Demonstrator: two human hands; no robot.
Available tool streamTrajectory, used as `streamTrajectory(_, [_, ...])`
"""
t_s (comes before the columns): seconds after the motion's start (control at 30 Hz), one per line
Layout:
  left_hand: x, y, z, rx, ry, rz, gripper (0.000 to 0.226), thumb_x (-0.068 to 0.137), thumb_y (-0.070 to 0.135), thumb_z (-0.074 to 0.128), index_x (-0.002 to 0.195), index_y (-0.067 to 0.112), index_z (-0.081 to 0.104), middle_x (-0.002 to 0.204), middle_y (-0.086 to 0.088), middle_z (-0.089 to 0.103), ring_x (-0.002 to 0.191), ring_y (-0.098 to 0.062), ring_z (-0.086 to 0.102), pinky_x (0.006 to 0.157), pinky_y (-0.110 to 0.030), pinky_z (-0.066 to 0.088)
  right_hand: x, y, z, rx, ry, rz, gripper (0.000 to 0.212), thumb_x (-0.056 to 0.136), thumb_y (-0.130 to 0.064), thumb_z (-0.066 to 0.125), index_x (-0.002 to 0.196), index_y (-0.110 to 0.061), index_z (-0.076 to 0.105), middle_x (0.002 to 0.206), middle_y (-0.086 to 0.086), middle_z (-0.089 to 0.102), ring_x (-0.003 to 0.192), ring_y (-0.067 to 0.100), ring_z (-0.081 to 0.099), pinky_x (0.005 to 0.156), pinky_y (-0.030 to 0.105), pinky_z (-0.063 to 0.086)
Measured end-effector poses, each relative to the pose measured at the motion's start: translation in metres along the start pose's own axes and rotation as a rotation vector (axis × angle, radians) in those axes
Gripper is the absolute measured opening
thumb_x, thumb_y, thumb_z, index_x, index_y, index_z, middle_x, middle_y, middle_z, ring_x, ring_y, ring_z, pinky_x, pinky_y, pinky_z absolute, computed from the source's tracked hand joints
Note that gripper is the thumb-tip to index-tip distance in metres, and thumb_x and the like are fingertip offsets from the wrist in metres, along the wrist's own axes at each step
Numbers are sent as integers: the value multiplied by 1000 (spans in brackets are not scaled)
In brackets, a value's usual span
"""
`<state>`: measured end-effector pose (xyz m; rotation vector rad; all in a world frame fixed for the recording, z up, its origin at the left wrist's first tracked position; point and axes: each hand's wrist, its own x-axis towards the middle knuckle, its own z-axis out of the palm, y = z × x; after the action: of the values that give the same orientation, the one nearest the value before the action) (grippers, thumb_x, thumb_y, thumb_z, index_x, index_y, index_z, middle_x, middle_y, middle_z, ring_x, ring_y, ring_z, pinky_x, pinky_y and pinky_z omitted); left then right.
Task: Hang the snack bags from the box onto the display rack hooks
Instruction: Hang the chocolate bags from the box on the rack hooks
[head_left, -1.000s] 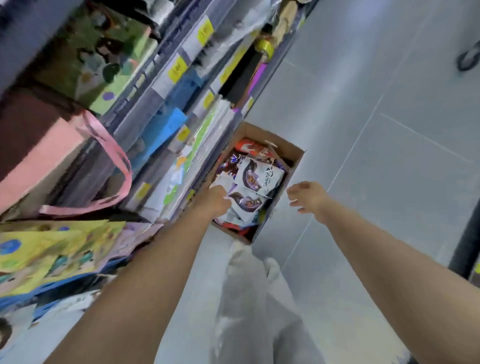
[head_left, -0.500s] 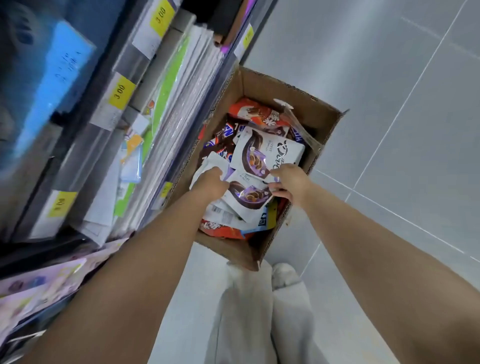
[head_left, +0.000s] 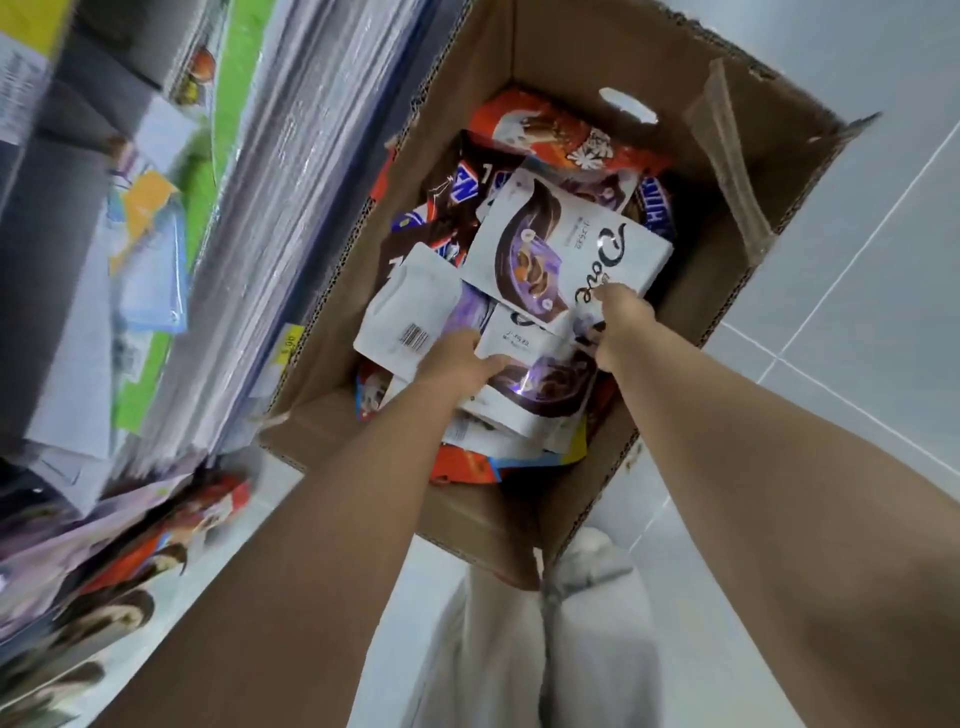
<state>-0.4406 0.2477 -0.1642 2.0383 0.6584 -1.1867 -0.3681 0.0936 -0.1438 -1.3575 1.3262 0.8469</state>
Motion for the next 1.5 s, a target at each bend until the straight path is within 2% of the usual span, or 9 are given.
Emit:
streamTrajectory(0.03, [-3,-3,2,50,-11,-15,41,86,41,64,93,2,57,111,-29,44,93,-33,57,71,-30,39,0,0,-1,22,-12,-6,44,94,-19,47,135,-7,41,138,12,48,126,27,49,99,36,44])
streamTrajectory(0.2, [-27,-26,-8,-88,-159,-166,46,83,32,69,119,5,61,112,-9,63,103,-25,59,84,-31,49,-22,-8,-4,-53,50,-113,14,89,-22,62,86,-10,55,72,1,52,63,12,51,65,21,43])
streamTrajectory(0.3, [-58,-31,-28,-380,-154,-273,40,82,21,72,120,11,61,121,-6,64,107,-26,61,94,-41,51,-47,-17,-2,-165,34,-291,32,89,-21,60,118,-8,56,92,4,60,83,16,59,78,27,51])
streamTrajectory(0.5, [-142,-7,-81,-233,-62,-146,40,82,28,70,118,13,60,111,-4,63,104,-27,61,88,-34,50,-143,-53,-9,-580,55,-653,27,95,-23,49,70,-16,41,82,9,48,73,22,50,72,32,37])
streamTrajectory(0.8, [-326,57,-174,-244,86,157,37,69,38,68,95,13,58,98,-13,62,90,-18,57,79,-39,48,-372,-109,-56,-872,39,-915,19,94,-13,46,93,1,61,92,21,63,83,33,59,53,24,37])
streamTrajectory(1.03, [-484,92,-231,-418,356,303,12,85,-5,60,91,6,60,86,4,59,71,-5,57,53,-4,40,-531,-147,-110,-1066,155,-1266,17,90,-2,45,92,8,58,97,32,60,94,41,57,69,37,35])
streamTrajectory(1.17, [-556,95,-249,-482,504,373,21,86,0,62,107,3,61,101,-7,66,94,-22,61,76,-28,47,-606,-145,-132,-1179,114,-1369,3,93,-1,43,90,-2,44,81,18,44,76,28,43,63,30,28])
streamTrajectory(1.4, [-675,90,-225,-632,632,454,28,89,1,59,115,9,56,111,-7,65,91,-20,61,68,-24,48,-713,-106,-173,-1113,-374,-1471,74,91,3,50,147,-32,17,67,2,43,52,20,39,51,32,34])
streamTrajectory(1.5, [-711,72,-205,-757,726,428,31,88,-3,58,118,4,53,110,-9,65,96,-24,62,72,-27,53,-746,-90,-179,-1120,-649,-1433,50,89,5,54,130,-23,47,111,12,61,95,26,61,79,35,48])
